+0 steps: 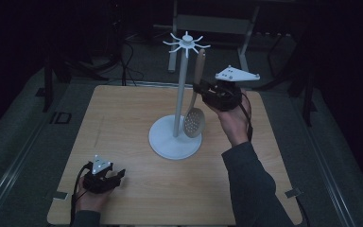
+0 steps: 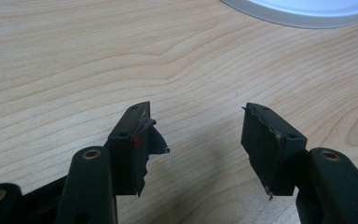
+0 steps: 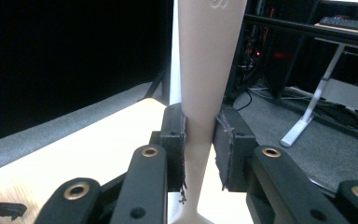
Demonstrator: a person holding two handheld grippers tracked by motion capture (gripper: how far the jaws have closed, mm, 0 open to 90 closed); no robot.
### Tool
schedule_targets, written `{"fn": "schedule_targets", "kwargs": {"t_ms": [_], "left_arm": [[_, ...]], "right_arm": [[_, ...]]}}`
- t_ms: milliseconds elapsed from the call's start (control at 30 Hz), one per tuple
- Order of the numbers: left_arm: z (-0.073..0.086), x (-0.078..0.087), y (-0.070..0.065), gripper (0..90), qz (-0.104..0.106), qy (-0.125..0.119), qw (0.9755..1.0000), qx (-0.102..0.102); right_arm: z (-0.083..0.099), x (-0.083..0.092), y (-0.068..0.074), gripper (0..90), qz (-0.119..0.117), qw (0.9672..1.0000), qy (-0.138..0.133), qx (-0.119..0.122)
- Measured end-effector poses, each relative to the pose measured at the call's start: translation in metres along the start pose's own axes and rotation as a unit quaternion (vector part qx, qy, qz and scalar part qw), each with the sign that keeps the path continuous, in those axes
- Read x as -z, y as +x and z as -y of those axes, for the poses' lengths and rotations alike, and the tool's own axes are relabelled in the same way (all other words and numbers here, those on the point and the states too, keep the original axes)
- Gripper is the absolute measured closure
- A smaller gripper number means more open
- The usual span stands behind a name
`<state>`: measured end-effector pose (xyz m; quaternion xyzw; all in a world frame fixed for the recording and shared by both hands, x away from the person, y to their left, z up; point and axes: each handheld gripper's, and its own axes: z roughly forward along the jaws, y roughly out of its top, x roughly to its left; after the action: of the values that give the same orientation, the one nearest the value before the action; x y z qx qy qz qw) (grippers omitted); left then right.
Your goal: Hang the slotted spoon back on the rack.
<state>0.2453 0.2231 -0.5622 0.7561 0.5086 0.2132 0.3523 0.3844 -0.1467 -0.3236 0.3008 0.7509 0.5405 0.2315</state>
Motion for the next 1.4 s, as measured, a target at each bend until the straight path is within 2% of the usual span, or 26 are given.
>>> {"fn": "schedule_targets", "kwargs": {"t_ms": [667,1167,1233,1400], "left_arm": [[0.000,0.001,0.000,43.2,0.001,-0.001,1.0000,-0.002],[0.000,0.000,0.000,43.2,0.001,0.001,1.0000,-0.004],[0.000,0.000,0.000,43.2,0.001,0.001,1.0000,-0.004],[0.000,0.000,-0.001,43.2,0.002,0.003,1.0000,-0.005]], "right_arm": [[-0.004,-0.013,0.002,74.5,0.002,0.9999,0.014,-0.003],[-0.001,-0.013,0.001,73.3,0.002,0.9999,0.008,-0.011],[-0.001,-0.012,0.000,70.3,0.000,0.9999,0.004,-0.012],[-0.001,-0.008,-0.003,50.5,0.012,0.9995,-0.004,-0.028]]}}
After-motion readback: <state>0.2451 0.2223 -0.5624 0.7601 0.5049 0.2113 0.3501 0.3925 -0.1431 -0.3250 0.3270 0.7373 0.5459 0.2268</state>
